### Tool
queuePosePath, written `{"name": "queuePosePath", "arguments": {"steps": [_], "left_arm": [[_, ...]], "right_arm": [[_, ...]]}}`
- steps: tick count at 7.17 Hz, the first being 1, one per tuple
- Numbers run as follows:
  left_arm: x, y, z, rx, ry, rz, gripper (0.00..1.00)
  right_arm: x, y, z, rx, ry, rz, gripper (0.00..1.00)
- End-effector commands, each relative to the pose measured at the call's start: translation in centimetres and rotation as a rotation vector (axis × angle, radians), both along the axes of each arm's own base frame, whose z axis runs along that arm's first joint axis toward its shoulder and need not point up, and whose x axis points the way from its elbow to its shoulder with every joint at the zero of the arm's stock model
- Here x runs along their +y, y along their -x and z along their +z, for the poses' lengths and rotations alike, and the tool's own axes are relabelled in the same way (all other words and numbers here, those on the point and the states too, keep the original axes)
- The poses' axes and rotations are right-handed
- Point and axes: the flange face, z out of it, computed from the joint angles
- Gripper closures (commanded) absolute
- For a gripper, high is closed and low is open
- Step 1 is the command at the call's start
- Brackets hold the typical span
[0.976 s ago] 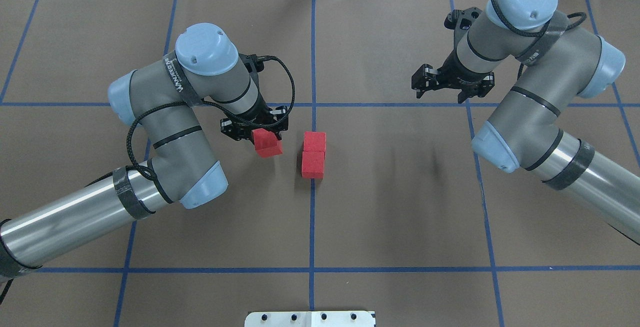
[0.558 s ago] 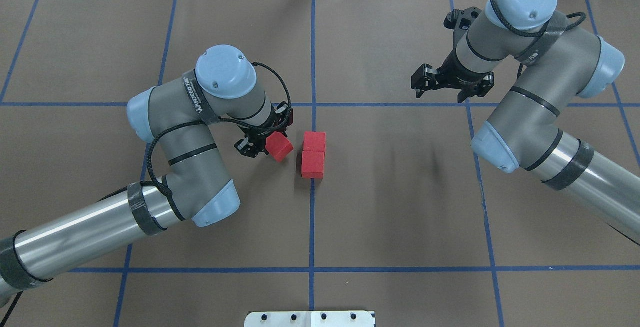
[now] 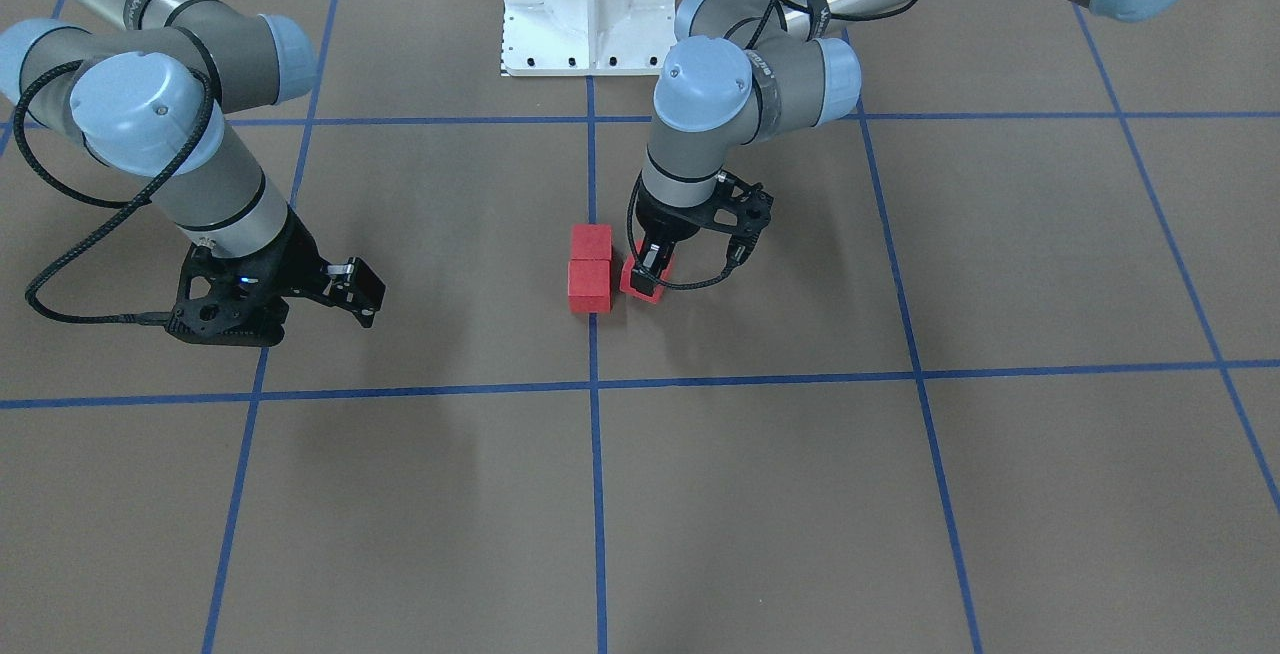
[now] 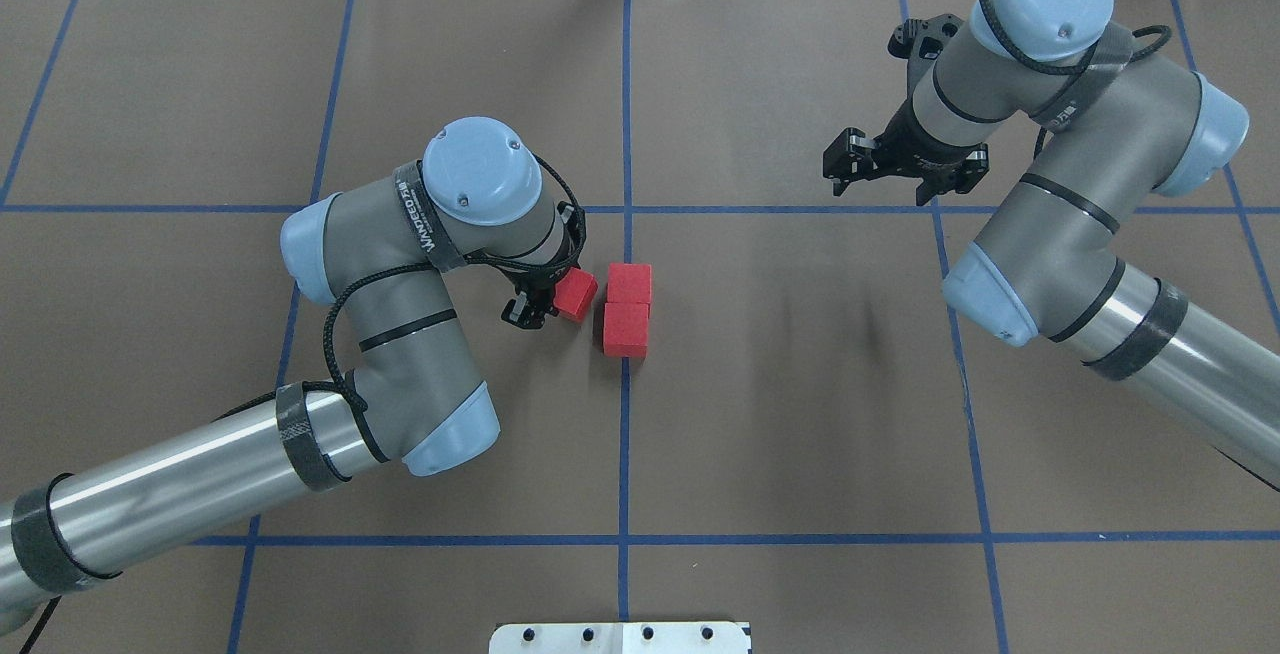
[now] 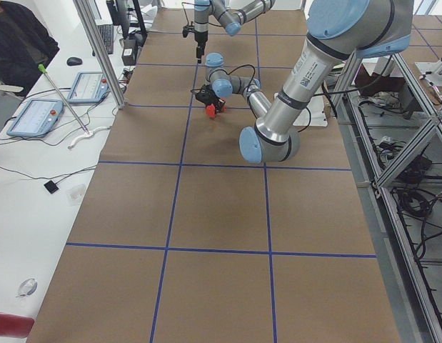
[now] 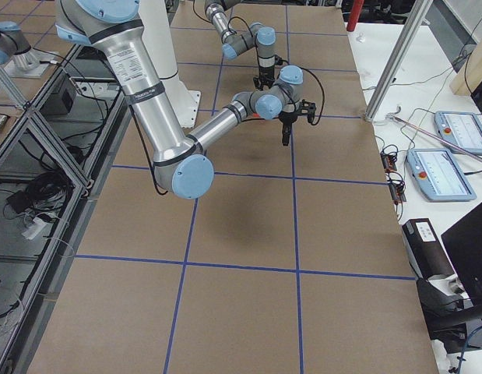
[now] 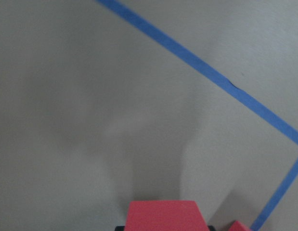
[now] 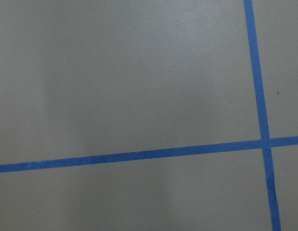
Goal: Form red blocks into L shape at center
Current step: 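Carry the red cube with the left gripper next to the cube pair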
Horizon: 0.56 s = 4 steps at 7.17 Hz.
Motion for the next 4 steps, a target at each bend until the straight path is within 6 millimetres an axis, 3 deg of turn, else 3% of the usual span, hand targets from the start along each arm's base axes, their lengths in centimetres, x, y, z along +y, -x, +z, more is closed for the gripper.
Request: {"name": "queuePosePath", "arguments": {"steps": [1, 4], "left_arm": [[0.0, -0.17, -0.73, 0.01, 0.022, -0.023, 1.0], [-0.57, -1.04, -1.37, 0.012, 0.058, -0.054, 1.0]], "right_arm": [[0.01, -0.01, 0.09, 0.001, 0.002, 0.001, 0.01], [0.01, -0.01, 0.09, 0.001, 0.002, 0.001, 0.01]]}}
